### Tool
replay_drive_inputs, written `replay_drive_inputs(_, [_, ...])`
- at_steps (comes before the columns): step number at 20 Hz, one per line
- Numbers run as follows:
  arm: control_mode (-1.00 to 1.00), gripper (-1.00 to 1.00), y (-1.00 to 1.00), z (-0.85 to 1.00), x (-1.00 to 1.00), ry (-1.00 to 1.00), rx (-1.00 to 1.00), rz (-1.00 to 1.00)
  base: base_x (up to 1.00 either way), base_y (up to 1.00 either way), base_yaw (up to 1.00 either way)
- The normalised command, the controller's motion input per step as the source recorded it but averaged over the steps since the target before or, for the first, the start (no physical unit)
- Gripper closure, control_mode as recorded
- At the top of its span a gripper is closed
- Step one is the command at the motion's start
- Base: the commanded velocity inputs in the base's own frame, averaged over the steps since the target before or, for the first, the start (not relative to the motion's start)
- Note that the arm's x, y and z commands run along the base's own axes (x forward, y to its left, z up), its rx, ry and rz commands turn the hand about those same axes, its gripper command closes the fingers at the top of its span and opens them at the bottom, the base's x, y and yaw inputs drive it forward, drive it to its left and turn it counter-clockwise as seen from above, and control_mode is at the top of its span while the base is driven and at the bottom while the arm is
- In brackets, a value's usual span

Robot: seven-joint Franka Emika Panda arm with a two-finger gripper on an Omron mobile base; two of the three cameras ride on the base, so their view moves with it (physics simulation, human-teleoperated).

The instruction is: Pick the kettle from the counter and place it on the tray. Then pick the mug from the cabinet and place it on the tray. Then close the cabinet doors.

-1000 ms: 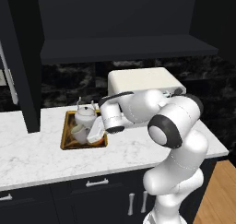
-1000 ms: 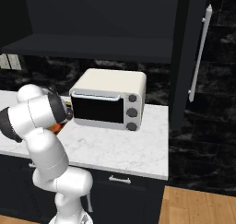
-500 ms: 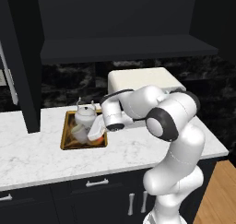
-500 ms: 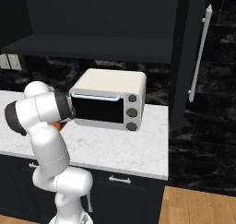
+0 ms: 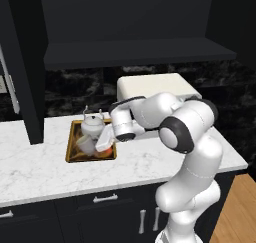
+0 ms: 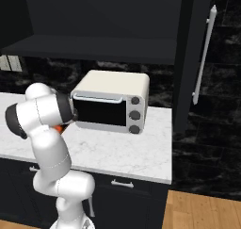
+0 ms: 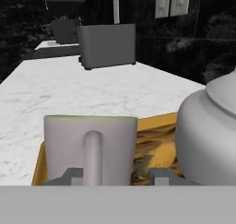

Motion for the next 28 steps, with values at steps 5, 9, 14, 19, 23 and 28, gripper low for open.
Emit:
replay_drive_inputs(5, [-1.00, -1.00, -0.31, -0.20, -0.12, 0.00, 0.00, 0.00, 0.00, 0.00, 0.00])
replay_drive_inputs(9, [-1.00, -1.00, -0.20, -0.23, -0.01, 0.02, 0.00, 0.00, 0.00, 0.00, 0.00])
replay_drive_inputs(14, [-1.00, -1.00, -0.05, -0.19, 0.00, 0.00, 0.00, 0.00, 0.00, 0.00, 0.00])
replay_drive_inputs(19, [-1.00, -1.00, 0.00, -0.22, 0.00, 0.01, 0.00, 0.04, 0.00, 0.00, 0.00])
replay_drive_inputs(23, [-1.00, -1.00, 0.01, -0.03, 0.00, -0.02, 0.01, 0.09, 0.00, 0.00, 0.00])
replay_drive_inputs(28, [-1.00, -1.00, 0.00, 0.00, -0.22, -0.03, 0.00, 0.07, 0.00, 0.00, 0.00])
